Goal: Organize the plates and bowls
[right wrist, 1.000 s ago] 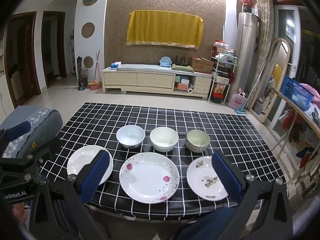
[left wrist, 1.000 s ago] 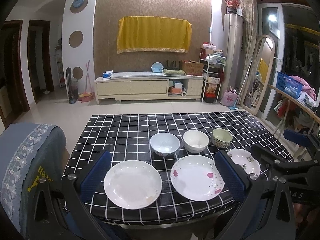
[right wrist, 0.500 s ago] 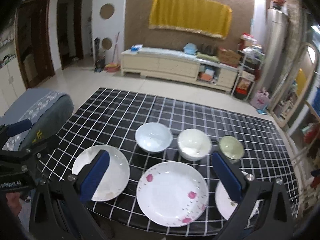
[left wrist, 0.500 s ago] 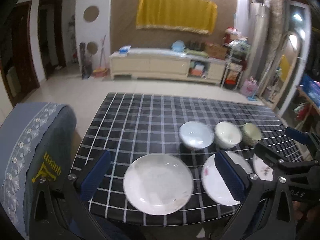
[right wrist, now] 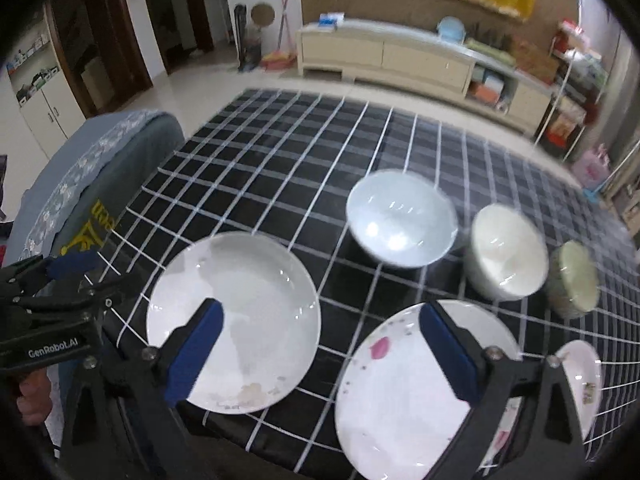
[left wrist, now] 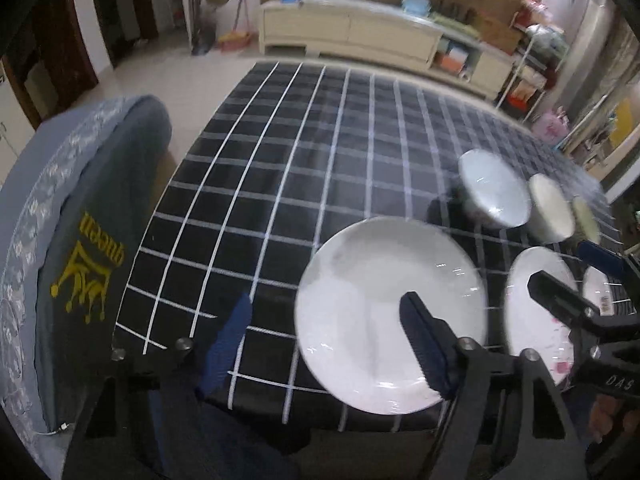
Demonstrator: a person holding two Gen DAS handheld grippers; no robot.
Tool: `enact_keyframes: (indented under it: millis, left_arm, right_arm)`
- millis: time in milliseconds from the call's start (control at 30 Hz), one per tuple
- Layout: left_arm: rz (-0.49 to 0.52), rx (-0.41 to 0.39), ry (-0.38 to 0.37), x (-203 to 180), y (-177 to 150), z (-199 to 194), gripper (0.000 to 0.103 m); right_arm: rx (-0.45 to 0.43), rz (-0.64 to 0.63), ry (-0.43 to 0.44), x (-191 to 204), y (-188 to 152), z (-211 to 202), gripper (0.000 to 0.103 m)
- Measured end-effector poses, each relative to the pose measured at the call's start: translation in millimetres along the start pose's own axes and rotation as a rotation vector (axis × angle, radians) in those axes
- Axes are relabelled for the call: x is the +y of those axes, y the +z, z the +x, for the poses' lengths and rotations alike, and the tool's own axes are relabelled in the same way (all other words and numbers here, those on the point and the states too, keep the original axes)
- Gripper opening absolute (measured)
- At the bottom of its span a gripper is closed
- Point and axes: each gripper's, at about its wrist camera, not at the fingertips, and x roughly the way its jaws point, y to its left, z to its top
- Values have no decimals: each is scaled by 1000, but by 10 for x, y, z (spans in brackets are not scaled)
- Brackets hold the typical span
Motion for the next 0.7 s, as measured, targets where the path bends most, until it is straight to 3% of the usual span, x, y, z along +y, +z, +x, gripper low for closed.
enact_keyframes:
  millis: [167, 367, 467, 533, 600, 700]
  left_arm:
    - [-27, 69, -8, 153, -3, 344, 71]
    - [-20, 136, -25, 235, -43, 611, 58]
    - [-25, 154, -29, 256, -47, 705, 46]
    - [-39, 158, -47, 265, -53, 756, 29]
    - [-47, 172, -60, 280, -63, 805, 24]
    - [-34, 177, -55, 274, -84, 825, 18]
  right_arm:
    - [105, 3, 55, -16, 0, 392, 76]
    - [174, 25, 48, -71, -72, 685, 61]
    - [207, 20, 56, -76, -97, 779, 49]
    - [226, 28, 60, -74, -109, 831, 40]
    - [233, 28, 61, -67, -126, 864, 32]
    - [241, 13, 48, -42, -146, 905, 28]
